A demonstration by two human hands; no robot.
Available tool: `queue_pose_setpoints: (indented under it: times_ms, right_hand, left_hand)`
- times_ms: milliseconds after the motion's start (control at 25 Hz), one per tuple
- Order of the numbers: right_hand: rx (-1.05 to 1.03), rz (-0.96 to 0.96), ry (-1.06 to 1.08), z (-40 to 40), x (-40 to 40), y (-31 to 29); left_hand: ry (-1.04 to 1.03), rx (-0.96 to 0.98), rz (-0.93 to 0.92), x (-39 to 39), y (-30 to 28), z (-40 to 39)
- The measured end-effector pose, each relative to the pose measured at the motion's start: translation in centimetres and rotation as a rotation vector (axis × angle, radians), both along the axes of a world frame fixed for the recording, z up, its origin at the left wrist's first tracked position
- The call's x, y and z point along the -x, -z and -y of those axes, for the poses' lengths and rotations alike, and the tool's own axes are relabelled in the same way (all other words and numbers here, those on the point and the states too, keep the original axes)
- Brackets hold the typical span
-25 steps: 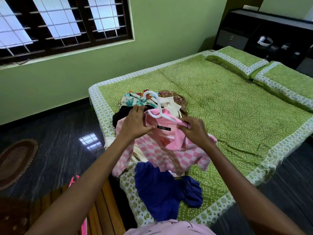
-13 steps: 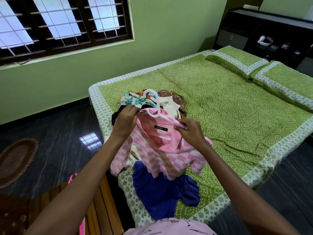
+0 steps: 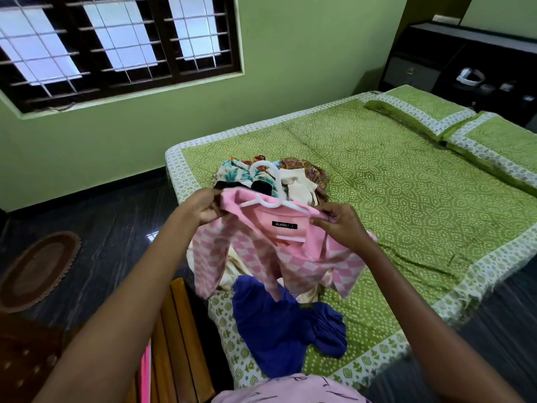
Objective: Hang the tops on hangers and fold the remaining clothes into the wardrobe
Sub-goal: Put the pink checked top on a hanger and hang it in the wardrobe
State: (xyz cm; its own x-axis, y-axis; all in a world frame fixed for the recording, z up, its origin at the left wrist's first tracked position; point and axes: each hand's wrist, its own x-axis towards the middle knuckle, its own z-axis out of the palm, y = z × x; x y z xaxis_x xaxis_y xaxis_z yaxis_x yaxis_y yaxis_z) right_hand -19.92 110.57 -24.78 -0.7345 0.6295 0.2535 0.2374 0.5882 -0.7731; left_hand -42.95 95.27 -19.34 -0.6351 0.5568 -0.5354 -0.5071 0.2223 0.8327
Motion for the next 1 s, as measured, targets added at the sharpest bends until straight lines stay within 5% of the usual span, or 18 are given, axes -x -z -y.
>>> queue_pose_setpoints:
  times_ms: [200,360,480,560,680,880,1000]
  right_hand:
    - [0.083,-0.001,-0.006,-1.1,-0.7,0.7]
    - [0.097,0.032,-0.032,-0.6,-0.8,1.3]
    - [0.175,0.008,-0.036,-0.1,-0.7,1.2]
    - [0.232,-0.001,-0.049,-0.1,-0.9,0.9]
    - [0.247,0.012,-0.064,-0.3,-0.7,0.1]
    - [0.201,0.093,-0.098,-0.9,0.5,0.4]
    - [0.061,0.074,0.005,-0.8,1.3,0.8]
  left_hand:
    - [0.217,0.133,-0.068,1.0,2.0,1.8]
    - [0.225,0.273,-1.017,-0.4,3.3,1.0]
    - [0.492,0.099,-1.310,-3.1,3.8,-0.1]
    - [0.456,0.021,-1.288,-4.8,3.8,-0.6]
    - [0.021,-0.179,-1.189,-5.6,1.6,-1.6]
    - [0.462,-0.001,-1.103,-3.2,-2.1,-3.8]
    - [0.334,0.015,-1.004,-3.2,-1.6,-5.1]
